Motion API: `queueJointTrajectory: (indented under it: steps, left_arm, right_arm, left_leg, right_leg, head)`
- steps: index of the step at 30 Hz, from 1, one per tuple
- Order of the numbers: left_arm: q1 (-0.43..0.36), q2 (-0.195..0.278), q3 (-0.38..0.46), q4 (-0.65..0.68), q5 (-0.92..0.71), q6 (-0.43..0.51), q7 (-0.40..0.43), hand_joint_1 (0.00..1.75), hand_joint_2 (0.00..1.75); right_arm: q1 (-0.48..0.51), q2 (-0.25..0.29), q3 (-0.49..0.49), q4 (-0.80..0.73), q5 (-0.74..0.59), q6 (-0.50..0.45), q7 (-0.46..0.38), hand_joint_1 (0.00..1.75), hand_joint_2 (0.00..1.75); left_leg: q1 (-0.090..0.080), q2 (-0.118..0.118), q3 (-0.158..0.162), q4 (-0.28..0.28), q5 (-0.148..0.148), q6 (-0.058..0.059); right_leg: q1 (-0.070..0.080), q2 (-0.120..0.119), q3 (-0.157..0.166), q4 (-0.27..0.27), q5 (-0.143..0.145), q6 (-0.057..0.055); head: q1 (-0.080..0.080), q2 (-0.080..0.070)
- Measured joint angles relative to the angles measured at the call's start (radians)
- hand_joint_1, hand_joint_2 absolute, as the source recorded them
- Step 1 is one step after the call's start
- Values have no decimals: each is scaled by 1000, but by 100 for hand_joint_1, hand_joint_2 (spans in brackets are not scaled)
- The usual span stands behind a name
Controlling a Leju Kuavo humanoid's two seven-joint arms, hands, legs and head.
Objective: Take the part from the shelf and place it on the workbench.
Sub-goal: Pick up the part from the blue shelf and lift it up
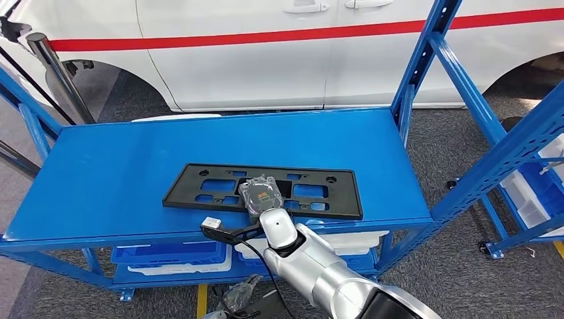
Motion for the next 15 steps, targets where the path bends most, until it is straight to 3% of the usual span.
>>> queueJointTrajectory:
  steps: [1, 2, 4, 5, 6, 9, 11, 14, 15]
  left_arm:
    - [0, 0, 0, 0, -3, -1, 0, 0, 175]
    - [0, 0, 0, 0, -6, -1, -1, 0, 175]
    - [-2, 0, -1, 0, -12, -1, -3, 0, 175]
    - [-2, 0, -1, 0, -15, -1, -4, 0, 175]
    - [-2, 0, -2, 0, -17, -2, -5, 0, 175]
    - [-2, -1, -3, 0, -25, -7, -10, 0, 175]
    - [-3, -2, -4, 0, -30, -11, -14, 0, 175]
    - [-4, -2, -7, 0, -44, -13, -22, 0, 175]
    - [-3, -1, -9, 1, -47, -13, -24, 0, 175]
  right_arm:
    - [0, 0, 1, -1, -1, 2, 1, 175, 175]
    - [-1, 0, 2, -1, -2, 3, 1, 175, 175]
    - [-2, 0, 4, -3, -7, 3, 1, 175, 175]
    - [-3, 0, 4, -3, -10, 3, 1, 175, 175]
    - [-3, 0, 5, -4, -13, 4, 1, 175, 175]
    - [0, 0, 13, -6, -18, 4, 1, 175, 175]
    - [0, -1, 20, -6, -23, 4, 0, 175, 175]
    - [0, -3, 33, -8, -34, 5, -1, 175, 175]
    - [0, -3, 39, -9, -37, 6, -1, 175, 175]
  left_leg:
    - [0, 0, 10, -3, 7, 0]
    - [0, 0, 42, -49, 32, 1]
    - [-1, 1, 133, -200, 88, 7]
    - [-4, 0, 164, -256, 104, 11]
    - [-6, 0, 178, -287, 111, 15]
    - [-9, 1, 168, -293, 126, 31]
    - [-7, 5, 155, -300, 147, 48]
    - [-9, 10, 122, -299, 172, 59]
    - [-11, 11, 111, -297, 178, 59]
  right_leg:
    - [0, 0, -5, 1, 4, 1]
    - [0, 0, -8, 1, 7, 3]
    - [1, 2, -12, 2, 14, 10]
    - [2, 4, -13, 3, 18, 15]
    - [3, 5, -15, 3, 22, 21]
    - [0, 6, -21, 2, 33, 41]
    - [0, 7, -41, 39, -11, 50]
    - [-1, 7, -93, 213, -143, 57]
    - [-1, 7, -99, 261, -161, 58]
  head:
    - [0, 0]
    - [0, 0]
    - [0, 0]
    - [0, 0]
    - [0, 0]
    - [1, 0]
    - [2, 0]
    - [2, 0]
    - [2, 0]
